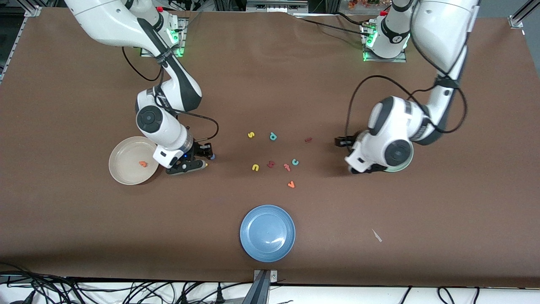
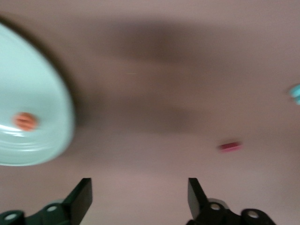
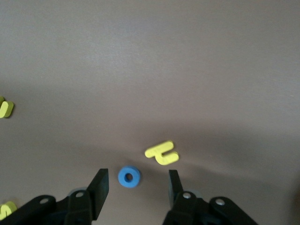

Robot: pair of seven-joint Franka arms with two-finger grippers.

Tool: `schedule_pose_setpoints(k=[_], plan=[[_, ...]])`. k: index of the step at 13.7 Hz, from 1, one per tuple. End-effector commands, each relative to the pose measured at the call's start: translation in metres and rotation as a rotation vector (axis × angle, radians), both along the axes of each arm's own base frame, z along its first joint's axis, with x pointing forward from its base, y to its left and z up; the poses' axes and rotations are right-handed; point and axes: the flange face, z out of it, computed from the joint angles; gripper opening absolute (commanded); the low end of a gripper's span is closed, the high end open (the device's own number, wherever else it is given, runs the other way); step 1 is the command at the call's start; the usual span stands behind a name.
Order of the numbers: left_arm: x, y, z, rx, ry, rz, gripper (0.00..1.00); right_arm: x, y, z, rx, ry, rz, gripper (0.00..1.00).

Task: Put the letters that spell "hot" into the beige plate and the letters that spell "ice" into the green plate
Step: 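Grasp the yellow h with the right gripper while the left gripper grasps red bar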

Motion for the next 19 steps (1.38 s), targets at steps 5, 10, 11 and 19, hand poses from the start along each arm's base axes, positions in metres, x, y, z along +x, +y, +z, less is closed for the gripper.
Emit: schedule_pose_setpoints(k=[5, 10, 11, 19], plan=[[-0.043, -0.094, -0.058, 0.055, -0.108, 0.218, 0.72, 0.008, 0.004, -0.019, -0.017, -0.028, 0.029, 0.60], [-0.061, -0.109, -0.074, 0.058, -0.157, 0.249, 0.63, 0.003, 0.001, -0.036, -0.036, -0.036, 0.056, 0.61], [-0.064, -0.108, -0.075, 0.062, -0.153, 0.247, 0.61, 0.002, 0.002, -0.037, -0.036, -0.039, 0.060, 0.63], [-0.070, -0.104, -0.080, 0.065, -0.163, 0.170, 0.59, 0.004, -0.010, -0.054, -0.059, -0.045, 0.079, 0.64]])
